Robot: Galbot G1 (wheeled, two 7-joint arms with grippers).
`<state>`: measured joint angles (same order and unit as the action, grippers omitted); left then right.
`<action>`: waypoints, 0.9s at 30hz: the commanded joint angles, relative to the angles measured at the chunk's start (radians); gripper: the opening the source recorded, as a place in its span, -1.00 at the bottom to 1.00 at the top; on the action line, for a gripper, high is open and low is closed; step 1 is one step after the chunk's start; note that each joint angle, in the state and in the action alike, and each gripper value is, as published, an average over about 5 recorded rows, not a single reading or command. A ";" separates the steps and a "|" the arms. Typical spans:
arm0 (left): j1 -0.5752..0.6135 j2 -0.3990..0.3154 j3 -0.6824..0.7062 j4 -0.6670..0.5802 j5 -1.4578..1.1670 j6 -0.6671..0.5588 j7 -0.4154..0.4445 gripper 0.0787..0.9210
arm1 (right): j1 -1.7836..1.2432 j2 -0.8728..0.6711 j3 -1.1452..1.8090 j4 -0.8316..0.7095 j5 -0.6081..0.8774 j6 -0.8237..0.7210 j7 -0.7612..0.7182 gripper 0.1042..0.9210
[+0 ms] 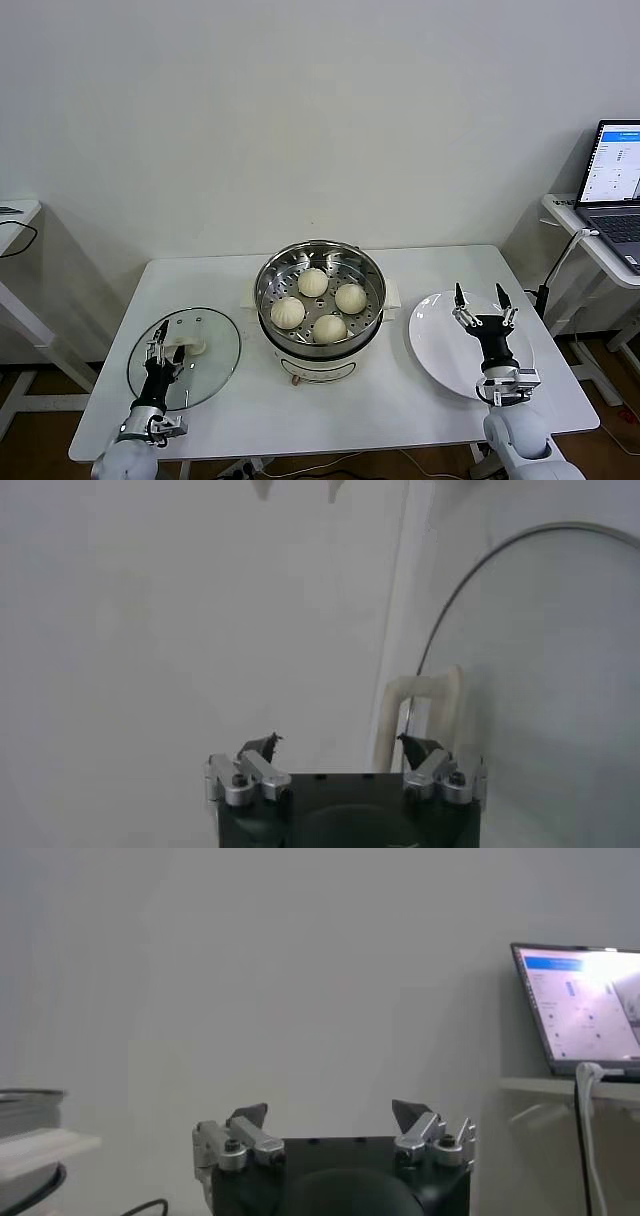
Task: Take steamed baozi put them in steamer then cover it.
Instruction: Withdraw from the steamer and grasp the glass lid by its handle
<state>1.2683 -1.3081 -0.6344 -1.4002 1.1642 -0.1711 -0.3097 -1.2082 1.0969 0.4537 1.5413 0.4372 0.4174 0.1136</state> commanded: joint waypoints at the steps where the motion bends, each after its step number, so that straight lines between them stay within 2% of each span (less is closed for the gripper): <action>1: -0.015 -0.004 0.003 0.015 0.006 0.017 0.000 0.69 | -0.001 0.000 0.002 0.006 -0.002 -0.002 0.001 0.76; 20: -0.002 0.008 -0.003 0.009 0.006 0.005 -0.001 -0.58 | 0.007 -0.004 -0.002 0.020 -0.005 -0.010 0.019 0.76; 23: 0.021 0.024 -0.026 -0.049 0.006 0.011 -0.001 -0.71 | 0.007 -0.001 -0.004 0.021 -0.006 -0.010 0.019 0.76; 27: 0.070 0.059 -0.080 -0.181 0.001 0.026 0.006 -0.73 | 0.008 0.003 -0.009 0.023 -0.010 -0.010 0.019 0.76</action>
<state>1.2813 -1.2883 -0.6496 -1.4092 1.1693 -0.1580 -0.3073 -1.2008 1.0995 0.4471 1.5630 0.4295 0.4074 0.1313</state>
